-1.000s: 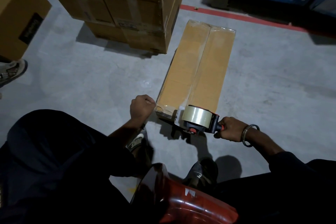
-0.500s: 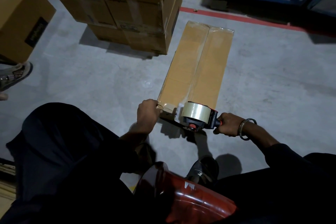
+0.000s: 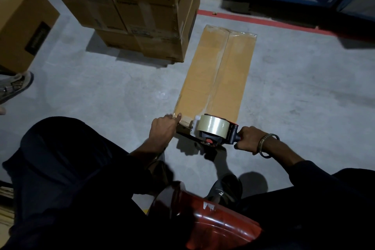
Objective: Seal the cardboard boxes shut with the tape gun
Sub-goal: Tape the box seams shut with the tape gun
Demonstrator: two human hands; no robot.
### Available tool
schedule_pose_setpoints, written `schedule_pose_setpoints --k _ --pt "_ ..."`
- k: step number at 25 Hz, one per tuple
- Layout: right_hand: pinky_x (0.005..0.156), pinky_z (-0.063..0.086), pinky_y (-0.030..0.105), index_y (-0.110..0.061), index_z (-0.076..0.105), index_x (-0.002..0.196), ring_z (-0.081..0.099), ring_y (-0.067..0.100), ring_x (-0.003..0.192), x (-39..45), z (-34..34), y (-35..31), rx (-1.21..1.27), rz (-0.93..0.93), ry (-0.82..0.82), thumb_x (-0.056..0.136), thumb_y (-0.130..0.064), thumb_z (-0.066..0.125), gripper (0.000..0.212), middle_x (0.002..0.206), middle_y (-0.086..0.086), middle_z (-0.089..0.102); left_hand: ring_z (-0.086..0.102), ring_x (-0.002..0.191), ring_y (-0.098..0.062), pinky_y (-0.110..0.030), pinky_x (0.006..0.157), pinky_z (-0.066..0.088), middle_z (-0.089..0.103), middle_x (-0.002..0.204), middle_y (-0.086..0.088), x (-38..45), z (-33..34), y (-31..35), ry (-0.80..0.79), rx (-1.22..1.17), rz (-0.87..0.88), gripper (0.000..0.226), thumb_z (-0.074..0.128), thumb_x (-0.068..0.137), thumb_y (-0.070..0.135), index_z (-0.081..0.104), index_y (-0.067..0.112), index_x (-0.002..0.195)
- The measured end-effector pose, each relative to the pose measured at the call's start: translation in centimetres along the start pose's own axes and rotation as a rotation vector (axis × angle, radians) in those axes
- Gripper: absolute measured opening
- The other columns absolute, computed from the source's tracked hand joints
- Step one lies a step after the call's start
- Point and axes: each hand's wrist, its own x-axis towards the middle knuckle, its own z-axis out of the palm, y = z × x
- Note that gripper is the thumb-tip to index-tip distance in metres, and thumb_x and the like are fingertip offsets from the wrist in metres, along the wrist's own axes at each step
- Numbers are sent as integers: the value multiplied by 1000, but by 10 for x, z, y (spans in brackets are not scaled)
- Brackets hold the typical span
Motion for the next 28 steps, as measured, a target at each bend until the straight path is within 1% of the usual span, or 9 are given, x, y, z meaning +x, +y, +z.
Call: schedule_pose_setpoints --k 2,5,11,16,21,23,24,26,28 --pt "58 40 29 -19 46 65 55 22 66 -2 9 -5 -21 0 15 65 -43 49 24 72 4 56 71 85 -27 -32 62 44 69 115 -2 3 -3 -1 -14 23 -21 59 50 104 19 35 35 159" --pt "65 44 30 -19 50 80 55 28 77 -12 20 -9 -40 45 83 74 -43 54 25 88 9 57 69 86 -28 -32 61 38 69 103 -3 2 -2 0 -36 16 -25 62 52 102 17 37 42 157" --pt "57 40 28 -18 49 70 57 28 72 -18 18 -1 -28 41 93 79 -32 56 19 80 9 55 70 91 -32 -34 66 41 71 98 -9 12 1 -9 -41 -100 -80 50 53 105 27 49 54 147" --pt "66 48 29 -18 56 75 64 31 79 -42 4 51 -106 121 25 69 -40 53 24 86 11 66 71 92 -34 -35 68 45 74 97 -8 18 14 -19 21 -192 -99 36 50 107 41 57 57 139" --pt "61 46 28 -18 58 72 62 28 71 -58 12 66 -83 160 37 74 -32 56 15 68 2 54 71 93 -35 -34 67 47 74 99 -9 13 0 -9 41 -140 -99 33 56 102 35 67 43 133" --pt "63 50 30 -14 61 79 62 28 71 -55 22 62 -65 145 58 77 -31 58 17 71 3 55 68 111 -35 -39 81 54 66 129 -15 9 -6 9 22 -94 -105 38 59 100 32 64 25 137" --pt "63 50 30 -14 61 78 62 27 70 -53 24 62 -54 147 61 78 -30 58 16 71 4 57 59 129 -36 -42 92 53 52 150 -19 7 -5 20 17 -87 -90 49 61 98 32 56 17 144" --pt "63 49 30 -16 56 72 61 25 69 -52 25 66 -31 162 45 77 -29 57 14 71 4 57 28 154 -36 -47 120 34 22 169 -23 2 2 44 40 -148 -43 74 54 99 47 38 4 157" --pt "60 46 28 -18 52 69 59 23 67 -51 25 67 -26 164 29 77 -29 57 14 70 3 57 3 161 -33 -51 130 7 1 172 -20 1 16 63 81 -207 69 87 34 103 64 13 6 165"
